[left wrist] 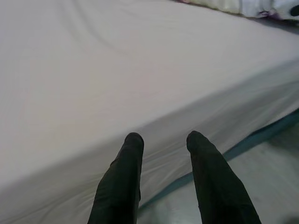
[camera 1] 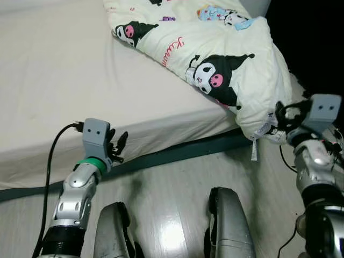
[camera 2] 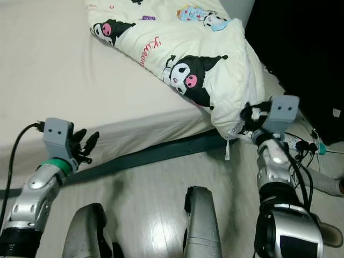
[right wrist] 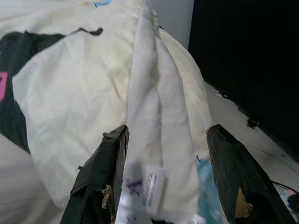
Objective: Clean up the room
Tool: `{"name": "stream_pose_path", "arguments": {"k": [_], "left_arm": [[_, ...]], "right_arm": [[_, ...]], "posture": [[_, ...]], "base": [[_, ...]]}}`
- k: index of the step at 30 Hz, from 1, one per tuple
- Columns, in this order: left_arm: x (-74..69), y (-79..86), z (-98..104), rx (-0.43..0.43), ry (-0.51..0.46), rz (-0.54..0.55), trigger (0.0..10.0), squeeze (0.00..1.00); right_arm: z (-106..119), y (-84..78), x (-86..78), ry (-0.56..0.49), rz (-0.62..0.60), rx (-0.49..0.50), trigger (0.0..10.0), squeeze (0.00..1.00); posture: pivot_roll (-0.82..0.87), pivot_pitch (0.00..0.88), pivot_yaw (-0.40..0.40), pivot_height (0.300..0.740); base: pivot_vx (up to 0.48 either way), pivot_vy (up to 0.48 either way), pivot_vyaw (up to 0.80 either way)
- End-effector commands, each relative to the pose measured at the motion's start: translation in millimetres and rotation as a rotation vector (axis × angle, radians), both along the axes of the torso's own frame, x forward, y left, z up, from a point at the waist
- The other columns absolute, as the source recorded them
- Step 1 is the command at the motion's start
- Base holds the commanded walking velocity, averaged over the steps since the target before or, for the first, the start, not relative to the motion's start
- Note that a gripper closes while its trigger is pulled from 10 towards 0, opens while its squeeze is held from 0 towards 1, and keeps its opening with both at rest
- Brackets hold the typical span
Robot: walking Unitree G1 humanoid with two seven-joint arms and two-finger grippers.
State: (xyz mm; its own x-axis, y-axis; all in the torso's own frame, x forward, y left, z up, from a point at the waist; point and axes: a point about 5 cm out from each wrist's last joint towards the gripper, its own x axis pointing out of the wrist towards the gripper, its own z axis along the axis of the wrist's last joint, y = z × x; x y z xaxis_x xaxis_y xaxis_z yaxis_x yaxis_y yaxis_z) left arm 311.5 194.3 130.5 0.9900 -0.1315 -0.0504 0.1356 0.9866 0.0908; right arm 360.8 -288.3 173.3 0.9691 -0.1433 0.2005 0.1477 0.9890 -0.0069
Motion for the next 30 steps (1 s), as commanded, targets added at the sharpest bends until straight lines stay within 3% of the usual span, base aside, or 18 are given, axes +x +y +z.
{"name": "stream_pose_path", "arguments": {"k": [1, 14, 21, 23, 26, 30], "left_arm": [[-6.0, 9.4, -4, 0.003, 0.033, 0.035, 10.0, 0.00], [-21.9, 30.7, 10, 0.016, 0.035, 0.108, 10.0, 0.00], [-31.0, 29.7, 14, 0.004, 0.046, 0.127, 10.0, 0.00], [-34.3, 30.0, 14, 0.003, 0.053, 0.133, 10.0, 0.00], [-35.4, 31.0, 14, 0.005, 0.056, 0.135, 10.0, 0.00], [-37.0, 33.6, 17, 0.009, 0.063, 0.142, 10.0, 0.00]], "right_arm": [[-12, -0.1, -1.3, 0.052, -0.001, 0.033, 10.0, 0.00], [-18, 21.0, 7.1, 0.092, 0.089, 0.062, 10.0, 0.00], [-18, 9.8, 5.5, 0.151, -0.048, -0.083, 10.0, 0.00], [-15, -0.1, 3.8, 0.162, -0.145, -0.146, 10.0, 0.00], [-12, -4.0, 3.4, 0.157, -0.168, -0.151, 10.0, 0.00], [-8, -1.1, 5.3, 0.127, -0.113, -0.111, 10.0, 0.00]], "posture": [[0.05, 0.234, 0.145, 0.530], [0.12, 0.314, 0.150, 0.530], [0.13, 0.336, 0.143, 0.530], [0.14, 0.344, 0.145, 0.530], [0.14, 0.348, 0.149, 0.530], [0.15, 0.353, 0.152, 0.530]], "base": [[0.000, 0.000, 0.00], [0.000, 0.000, 0.00], [0.000, 0.000, 0.00], [0.000, 0.000, 0.00], [0.000, 0.000, 0.00], [0.000, 0.000, 0.00]]}}
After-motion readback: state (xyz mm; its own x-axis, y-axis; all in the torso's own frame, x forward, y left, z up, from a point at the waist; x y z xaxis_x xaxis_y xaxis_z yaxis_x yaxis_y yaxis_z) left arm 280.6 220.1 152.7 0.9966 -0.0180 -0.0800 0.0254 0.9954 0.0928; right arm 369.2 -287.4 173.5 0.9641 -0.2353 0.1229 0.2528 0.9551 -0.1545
